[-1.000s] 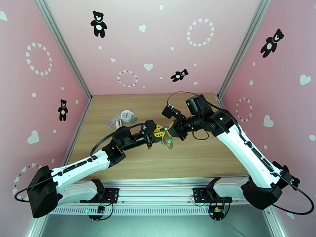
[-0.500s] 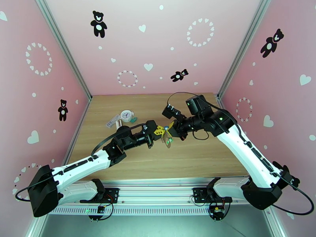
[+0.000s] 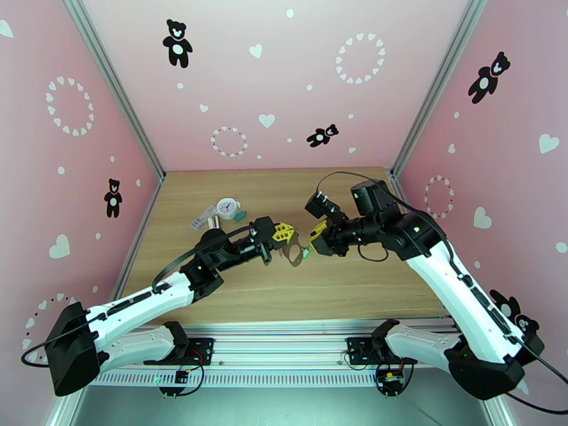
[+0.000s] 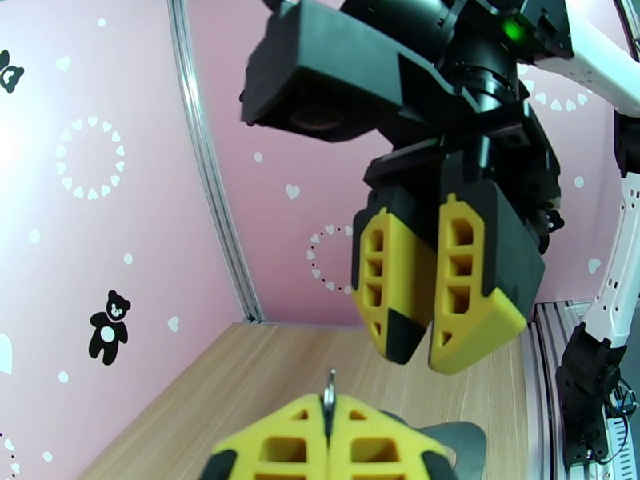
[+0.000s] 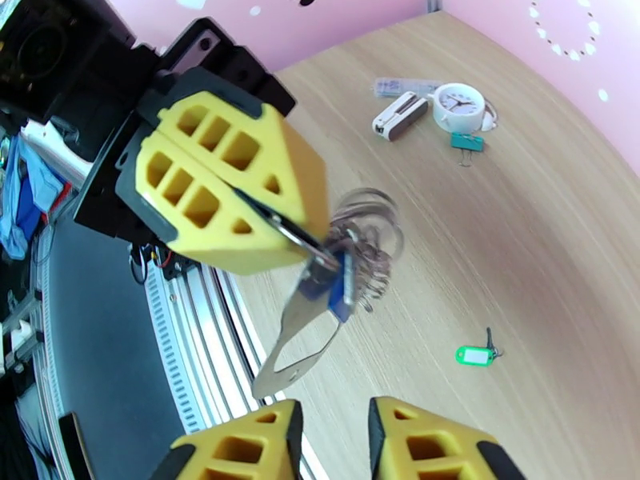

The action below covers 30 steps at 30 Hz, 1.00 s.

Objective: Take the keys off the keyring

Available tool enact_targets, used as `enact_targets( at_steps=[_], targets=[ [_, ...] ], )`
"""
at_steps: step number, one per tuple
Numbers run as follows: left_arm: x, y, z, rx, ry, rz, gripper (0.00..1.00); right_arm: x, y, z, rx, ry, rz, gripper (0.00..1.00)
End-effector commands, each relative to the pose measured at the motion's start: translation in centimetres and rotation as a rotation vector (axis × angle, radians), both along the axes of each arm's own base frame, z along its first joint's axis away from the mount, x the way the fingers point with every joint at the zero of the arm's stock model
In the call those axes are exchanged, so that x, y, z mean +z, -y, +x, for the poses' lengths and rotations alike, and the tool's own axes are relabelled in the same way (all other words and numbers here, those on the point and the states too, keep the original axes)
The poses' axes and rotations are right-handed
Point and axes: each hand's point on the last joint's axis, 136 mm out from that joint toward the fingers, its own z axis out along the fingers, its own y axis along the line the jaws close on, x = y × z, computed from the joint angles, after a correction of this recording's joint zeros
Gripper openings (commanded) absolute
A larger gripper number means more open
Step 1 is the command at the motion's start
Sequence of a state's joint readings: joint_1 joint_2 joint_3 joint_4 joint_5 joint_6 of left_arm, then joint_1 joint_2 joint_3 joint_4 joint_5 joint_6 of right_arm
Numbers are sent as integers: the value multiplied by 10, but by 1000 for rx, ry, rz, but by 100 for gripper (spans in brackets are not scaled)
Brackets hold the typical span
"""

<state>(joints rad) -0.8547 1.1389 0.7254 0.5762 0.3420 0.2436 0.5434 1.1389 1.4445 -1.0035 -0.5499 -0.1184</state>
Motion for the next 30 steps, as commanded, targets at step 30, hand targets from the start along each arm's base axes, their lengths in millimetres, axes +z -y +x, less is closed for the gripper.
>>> enact_targets(
  at_steps=[30],
  targets=[
    [48,1,-27,-143,50,-132,0,41,-34,-12,364,249,345,14]
  ],
)
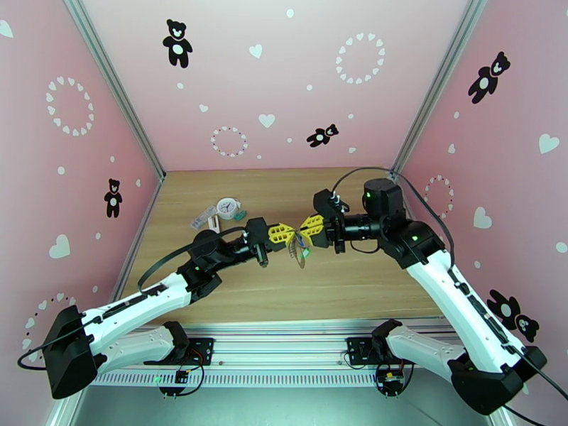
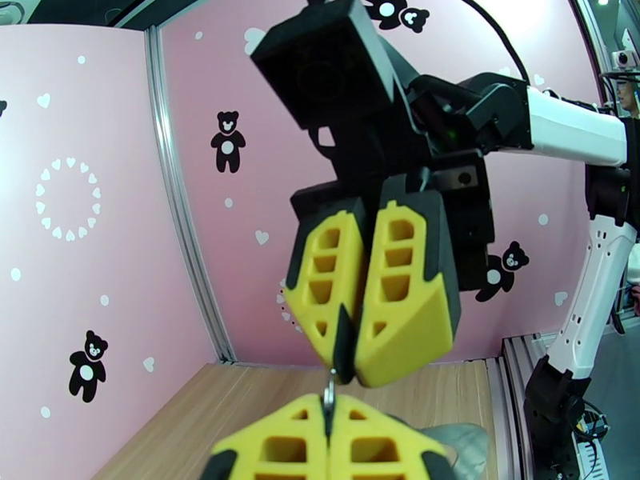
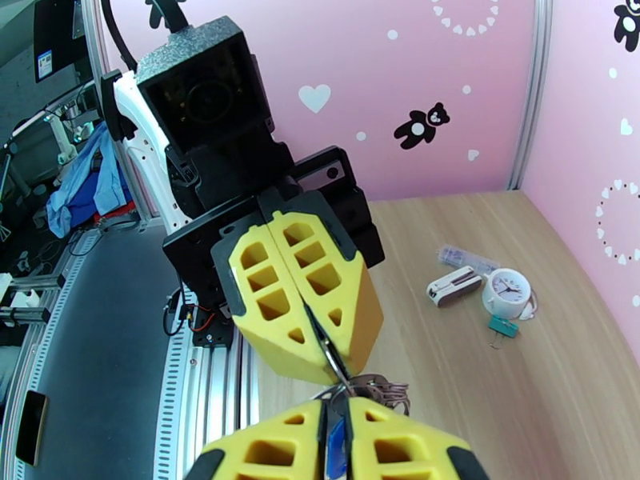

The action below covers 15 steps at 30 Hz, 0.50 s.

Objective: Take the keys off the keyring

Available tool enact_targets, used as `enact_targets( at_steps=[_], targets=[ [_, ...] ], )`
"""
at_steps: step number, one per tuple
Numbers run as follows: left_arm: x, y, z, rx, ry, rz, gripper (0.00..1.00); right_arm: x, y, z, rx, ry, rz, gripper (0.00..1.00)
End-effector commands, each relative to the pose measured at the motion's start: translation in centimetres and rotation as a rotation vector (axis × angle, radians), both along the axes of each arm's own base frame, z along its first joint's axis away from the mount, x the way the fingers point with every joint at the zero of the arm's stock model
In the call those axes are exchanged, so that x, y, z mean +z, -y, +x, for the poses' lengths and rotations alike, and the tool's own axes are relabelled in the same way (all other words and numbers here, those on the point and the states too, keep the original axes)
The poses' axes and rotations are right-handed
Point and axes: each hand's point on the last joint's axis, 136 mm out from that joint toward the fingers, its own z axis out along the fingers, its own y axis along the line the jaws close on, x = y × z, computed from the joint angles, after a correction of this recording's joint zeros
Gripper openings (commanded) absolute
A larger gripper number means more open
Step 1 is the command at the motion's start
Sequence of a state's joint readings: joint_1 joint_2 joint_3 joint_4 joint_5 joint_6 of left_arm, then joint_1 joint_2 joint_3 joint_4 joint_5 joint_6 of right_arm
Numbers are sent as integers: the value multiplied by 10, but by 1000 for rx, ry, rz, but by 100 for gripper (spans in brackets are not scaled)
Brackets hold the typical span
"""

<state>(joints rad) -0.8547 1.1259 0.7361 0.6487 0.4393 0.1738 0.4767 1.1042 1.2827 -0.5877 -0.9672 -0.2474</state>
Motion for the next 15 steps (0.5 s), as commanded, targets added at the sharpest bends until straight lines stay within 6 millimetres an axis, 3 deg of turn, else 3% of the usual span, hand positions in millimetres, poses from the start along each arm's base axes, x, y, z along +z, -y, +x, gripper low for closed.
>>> enact_targets(
  at_steps=[1,7,15],
  targets=[
    [24,1,-7,-37,33,-55,0,1,-2,-3,36,15,17,14],
    [27,4,-7,-54,27,-57,0,1,-2,-1,34,22,14,9],
    [30,4,-9,-67,25,-63,0,1,-1,5,5,37,6,13]
  ],
)
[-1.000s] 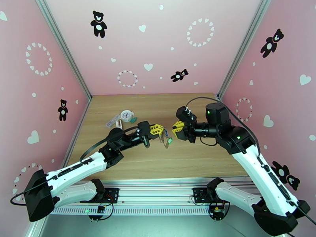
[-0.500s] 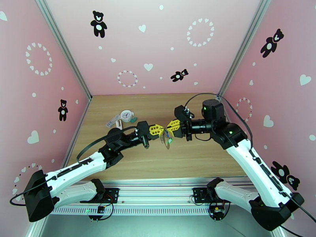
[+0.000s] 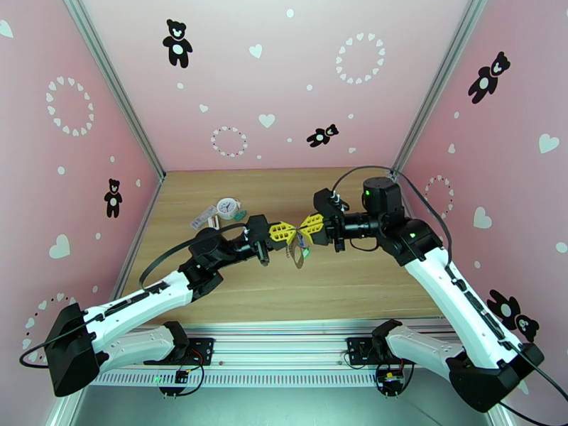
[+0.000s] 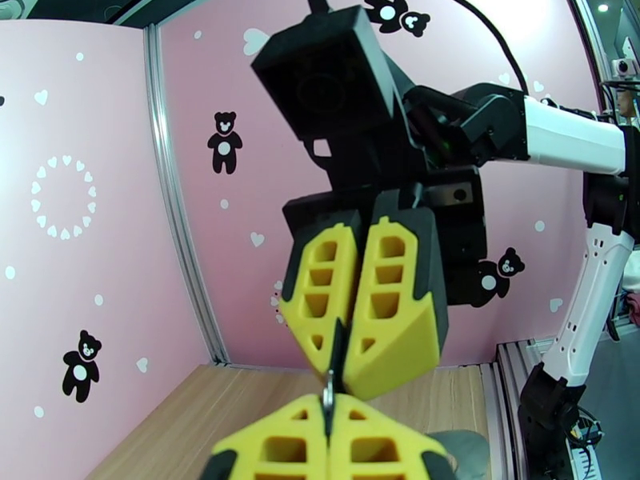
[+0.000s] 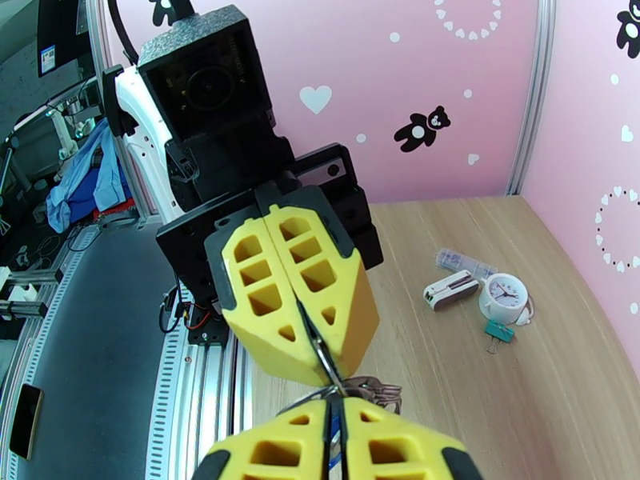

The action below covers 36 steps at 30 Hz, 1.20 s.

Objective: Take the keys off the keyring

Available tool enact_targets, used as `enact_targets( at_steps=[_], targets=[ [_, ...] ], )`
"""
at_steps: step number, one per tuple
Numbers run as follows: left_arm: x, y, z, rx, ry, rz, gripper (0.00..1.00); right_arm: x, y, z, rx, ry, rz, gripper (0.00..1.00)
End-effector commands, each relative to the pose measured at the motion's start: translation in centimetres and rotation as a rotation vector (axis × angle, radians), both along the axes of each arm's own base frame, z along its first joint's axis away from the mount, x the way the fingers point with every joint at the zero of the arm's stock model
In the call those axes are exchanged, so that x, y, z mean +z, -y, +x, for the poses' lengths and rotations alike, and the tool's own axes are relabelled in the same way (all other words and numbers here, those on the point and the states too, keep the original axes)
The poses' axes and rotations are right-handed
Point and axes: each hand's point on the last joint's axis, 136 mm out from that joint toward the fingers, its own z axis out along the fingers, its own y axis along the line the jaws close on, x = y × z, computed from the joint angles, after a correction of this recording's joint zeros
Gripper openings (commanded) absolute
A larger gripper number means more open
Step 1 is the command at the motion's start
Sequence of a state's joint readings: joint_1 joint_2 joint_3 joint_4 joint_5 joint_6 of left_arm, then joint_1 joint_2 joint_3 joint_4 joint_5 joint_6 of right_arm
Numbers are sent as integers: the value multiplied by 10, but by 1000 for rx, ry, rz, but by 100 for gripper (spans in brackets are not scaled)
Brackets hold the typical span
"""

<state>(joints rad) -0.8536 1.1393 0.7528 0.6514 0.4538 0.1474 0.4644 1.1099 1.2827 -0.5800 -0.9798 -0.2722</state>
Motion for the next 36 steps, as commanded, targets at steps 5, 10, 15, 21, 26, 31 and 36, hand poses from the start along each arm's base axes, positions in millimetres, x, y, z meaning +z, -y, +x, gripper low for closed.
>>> enact_targets(
  at_steps=[5,10,15,21,26,31,36],
  targets=[
    [27,3,-9,-54,35,-58,0,6,-2,8,-26,26,1,18],
    [26,3,-8,-50,33,-55,0,9,-1,7,-25,29,9,20],
    [24,3,-9,-55,28,-51,0,20,3,-1,-11,56,24,20],
    [25,2,-9,-54,29,-54,0,29,5,-7,11,60,28,18],
    [27,2,-10,-59,34,-58,0,26,0,-6,46,29,24,16],
    [28,2,-10,-60,39,-58,0,25,-1,-3,52,24,23,17],
    [26,4,-9,-53,38,-49,0,21,-1,-3,56,18,10,13]
  ],
)
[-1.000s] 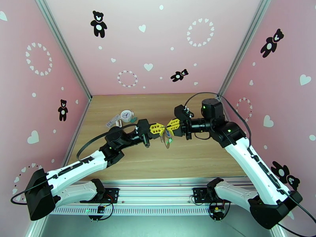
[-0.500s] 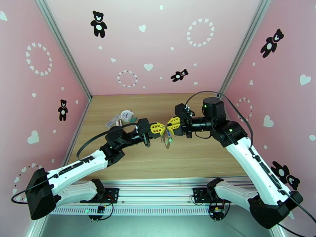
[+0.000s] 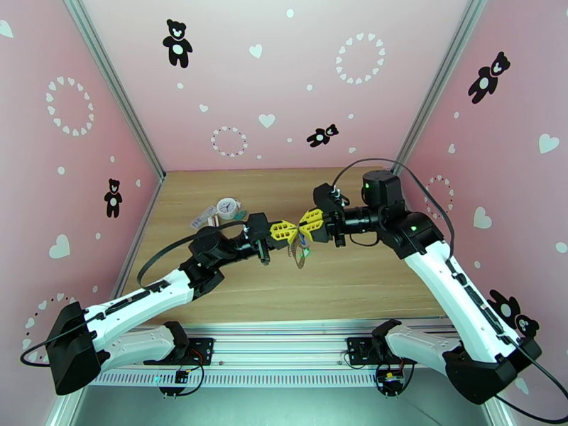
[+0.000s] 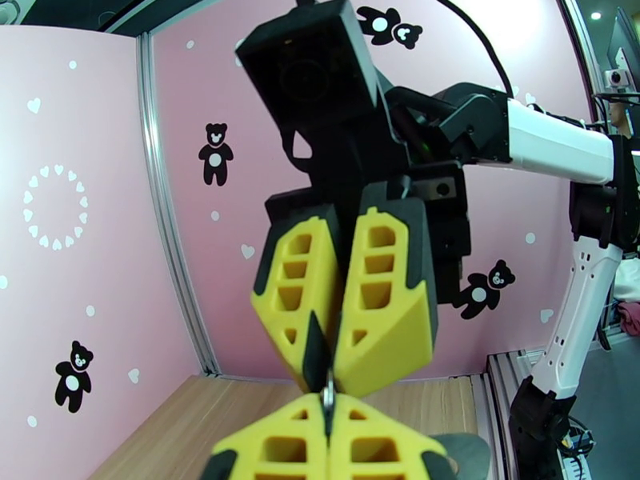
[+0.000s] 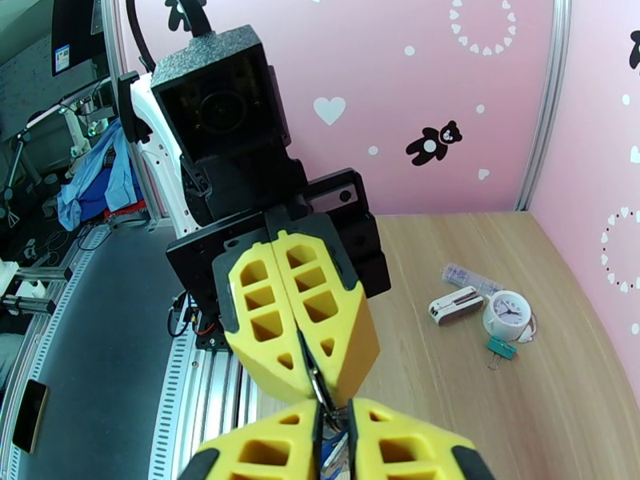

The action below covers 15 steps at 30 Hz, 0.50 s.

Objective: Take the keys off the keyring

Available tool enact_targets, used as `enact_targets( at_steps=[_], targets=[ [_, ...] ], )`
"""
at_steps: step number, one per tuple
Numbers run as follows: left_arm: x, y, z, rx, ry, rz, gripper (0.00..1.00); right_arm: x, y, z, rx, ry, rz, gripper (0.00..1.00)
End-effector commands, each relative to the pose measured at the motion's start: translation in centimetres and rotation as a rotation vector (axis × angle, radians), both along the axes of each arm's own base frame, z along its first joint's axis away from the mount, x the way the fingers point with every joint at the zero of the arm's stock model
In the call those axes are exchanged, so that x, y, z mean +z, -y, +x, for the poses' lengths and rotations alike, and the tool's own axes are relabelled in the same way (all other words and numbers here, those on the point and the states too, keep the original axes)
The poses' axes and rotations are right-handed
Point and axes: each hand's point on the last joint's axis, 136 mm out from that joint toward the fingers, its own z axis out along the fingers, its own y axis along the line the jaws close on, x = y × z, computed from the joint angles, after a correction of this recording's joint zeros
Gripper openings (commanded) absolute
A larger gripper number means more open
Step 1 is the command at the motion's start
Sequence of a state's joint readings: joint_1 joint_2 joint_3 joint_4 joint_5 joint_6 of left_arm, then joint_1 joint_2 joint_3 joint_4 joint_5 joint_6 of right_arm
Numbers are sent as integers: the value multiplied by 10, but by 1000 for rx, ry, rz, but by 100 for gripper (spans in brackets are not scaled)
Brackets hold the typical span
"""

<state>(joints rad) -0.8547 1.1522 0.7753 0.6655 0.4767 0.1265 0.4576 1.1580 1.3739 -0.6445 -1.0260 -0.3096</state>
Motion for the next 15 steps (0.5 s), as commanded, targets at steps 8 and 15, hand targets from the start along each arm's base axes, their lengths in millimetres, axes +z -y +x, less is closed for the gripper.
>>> enact_targets(
  at_steps=[8,15],
  targets=[
    [14,1,-3,-9,35,-20,0,3,1,-1,8,17,-9,6],
    [27,2,-2,-9,55,-41,0,3,-1,-1,30,1,-3,13]
  ],
)
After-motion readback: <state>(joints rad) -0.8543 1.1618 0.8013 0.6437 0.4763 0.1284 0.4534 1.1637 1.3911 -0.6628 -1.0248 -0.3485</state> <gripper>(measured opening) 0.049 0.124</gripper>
